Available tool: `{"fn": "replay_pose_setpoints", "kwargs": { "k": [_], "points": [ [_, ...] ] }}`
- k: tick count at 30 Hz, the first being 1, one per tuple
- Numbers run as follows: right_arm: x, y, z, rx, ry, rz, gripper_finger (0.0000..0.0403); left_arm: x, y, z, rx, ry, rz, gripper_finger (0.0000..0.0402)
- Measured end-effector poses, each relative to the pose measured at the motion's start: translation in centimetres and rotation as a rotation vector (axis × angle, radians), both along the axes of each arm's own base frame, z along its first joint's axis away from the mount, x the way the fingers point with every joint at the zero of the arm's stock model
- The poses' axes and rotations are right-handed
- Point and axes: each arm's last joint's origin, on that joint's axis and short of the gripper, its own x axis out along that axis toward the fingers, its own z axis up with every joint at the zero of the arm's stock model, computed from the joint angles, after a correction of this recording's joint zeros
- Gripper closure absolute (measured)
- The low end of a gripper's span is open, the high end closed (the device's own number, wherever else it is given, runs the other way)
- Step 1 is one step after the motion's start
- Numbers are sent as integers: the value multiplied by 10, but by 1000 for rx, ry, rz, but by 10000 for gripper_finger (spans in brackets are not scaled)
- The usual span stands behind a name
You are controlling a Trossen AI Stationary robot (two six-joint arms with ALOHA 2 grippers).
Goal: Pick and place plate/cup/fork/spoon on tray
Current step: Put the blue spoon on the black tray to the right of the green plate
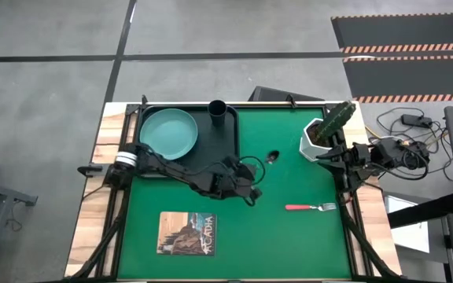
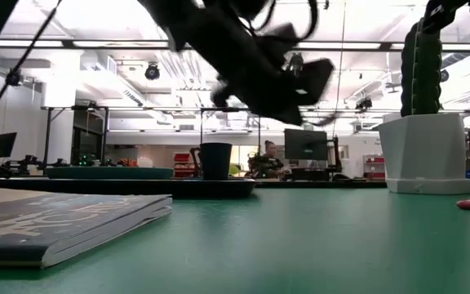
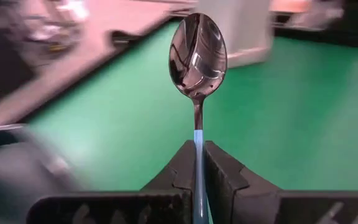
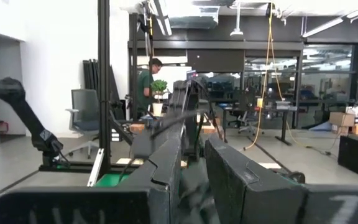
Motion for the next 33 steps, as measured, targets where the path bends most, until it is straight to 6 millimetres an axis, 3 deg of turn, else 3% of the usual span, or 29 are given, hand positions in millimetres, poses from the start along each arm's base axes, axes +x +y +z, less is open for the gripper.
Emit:
{"fn": "replay_pose_setpoints", "kwargs": {
  "k": [8,14,17,24,33],
  "points": [
    [-1,0,1,13,15,6,339,-43,12,21,5,64,206,401],
    [-1,0,2,19,11,7,339,-83,32,10,-71,-40,396,401],
    [-1,0,2,22,5,4,339,-98,43,-4,-105,-56,461,401],
    [-1,0,2,24,6,4,339,-115,64,-34,-167,-78,586,401],
    [-1,0,2,23,7,3,339,-121,75,-44,-214,-111,647,401]
  ]
}}
